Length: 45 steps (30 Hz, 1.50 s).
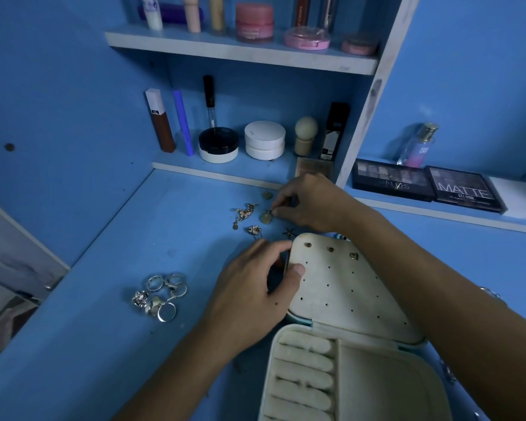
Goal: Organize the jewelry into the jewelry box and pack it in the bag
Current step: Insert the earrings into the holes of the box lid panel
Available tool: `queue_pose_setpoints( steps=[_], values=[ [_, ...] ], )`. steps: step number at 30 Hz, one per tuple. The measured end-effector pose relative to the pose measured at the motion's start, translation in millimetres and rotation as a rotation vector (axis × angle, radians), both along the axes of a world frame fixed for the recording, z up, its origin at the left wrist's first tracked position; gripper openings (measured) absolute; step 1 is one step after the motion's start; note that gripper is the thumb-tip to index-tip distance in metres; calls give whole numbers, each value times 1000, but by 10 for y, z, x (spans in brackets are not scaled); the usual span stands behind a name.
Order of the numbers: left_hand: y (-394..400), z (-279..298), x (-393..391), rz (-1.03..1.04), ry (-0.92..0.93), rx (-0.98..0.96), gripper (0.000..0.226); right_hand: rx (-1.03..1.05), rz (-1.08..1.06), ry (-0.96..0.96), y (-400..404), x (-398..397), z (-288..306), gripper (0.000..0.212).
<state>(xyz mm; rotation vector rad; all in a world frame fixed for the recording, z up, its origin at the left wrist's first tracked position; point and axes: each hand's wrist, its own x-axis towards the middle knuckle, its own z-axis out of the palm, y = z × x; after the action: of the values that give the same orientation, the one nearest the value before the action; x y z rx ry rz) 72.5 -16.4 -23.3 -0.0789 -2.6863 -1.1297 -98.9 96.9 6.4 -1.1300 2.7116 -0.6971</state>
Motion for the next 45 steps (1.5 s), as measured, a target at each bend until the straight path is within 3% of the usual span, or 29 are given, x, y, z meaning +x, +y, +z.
queue_pose_setpoints(
  steps=[13, 28, 35, 45],
  values=[
    [1, 8, 2, 0, 0, 7, 29, -14, -79, -82, -41, -75, -11, 8],
    [0, 11, 2, 0, 2, 8, 27, -25, -32, -116, 42, -66, 19, 25],
    [-6, -9, -9, -3, 7, 5, 26, -31, -41, -93, 13, -93, 6, 10],
    [-11, -24, -13, -3, 8, 7, 27, -38, -77, -90, -54, -117, -20, 13]
  ],
)
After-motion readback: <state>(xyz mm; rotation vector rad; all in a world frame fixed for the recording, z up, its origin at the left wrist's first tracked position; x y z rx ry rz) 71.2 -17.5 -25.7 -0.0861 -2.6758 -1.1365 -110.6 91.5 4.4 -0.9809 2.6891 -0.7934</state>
